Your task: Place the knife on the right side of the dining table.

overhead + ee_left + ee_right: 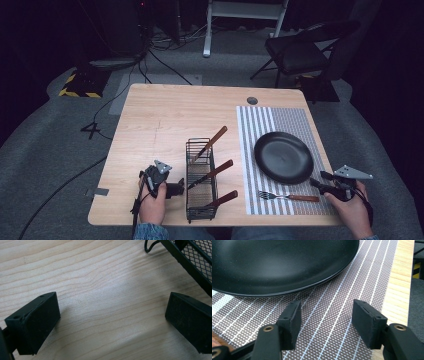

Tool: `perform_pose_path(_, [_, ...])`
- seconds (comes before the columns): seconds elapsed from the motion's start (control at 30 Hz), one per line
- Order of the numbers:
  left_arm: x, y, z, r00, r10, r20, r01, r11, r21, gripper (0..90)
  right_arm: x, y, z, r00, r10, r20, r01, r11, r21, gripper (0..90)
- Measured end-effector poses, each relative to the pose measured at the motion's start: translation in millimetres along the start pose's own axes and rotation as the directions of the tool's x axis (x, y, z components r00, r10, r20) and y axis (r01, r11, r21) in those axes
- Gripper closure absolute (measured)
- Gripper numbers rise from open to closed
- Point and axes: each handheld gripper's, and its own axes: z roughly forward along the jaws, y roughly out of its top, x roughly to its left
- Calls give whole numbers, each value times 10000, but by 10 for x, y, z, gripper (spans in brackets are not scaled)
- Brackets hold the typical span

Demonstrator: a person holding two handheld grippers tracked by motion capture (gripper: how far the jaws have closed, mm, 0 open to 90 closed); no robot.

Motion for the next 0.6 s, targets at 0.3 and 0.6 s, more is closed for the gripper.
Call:
perform_pose_path(0.3, [0,1,0,10000,1,3,-1,10000,0,0,-47,-43,-93,9984,541,-155,-546,9978,-380,453])
perform_pose_path(0.6, [-1,0,0,10000,-7,2,7,10000,1,0,-17,128,-326,9848,1366,-1072,-1432,9881,-566,498])
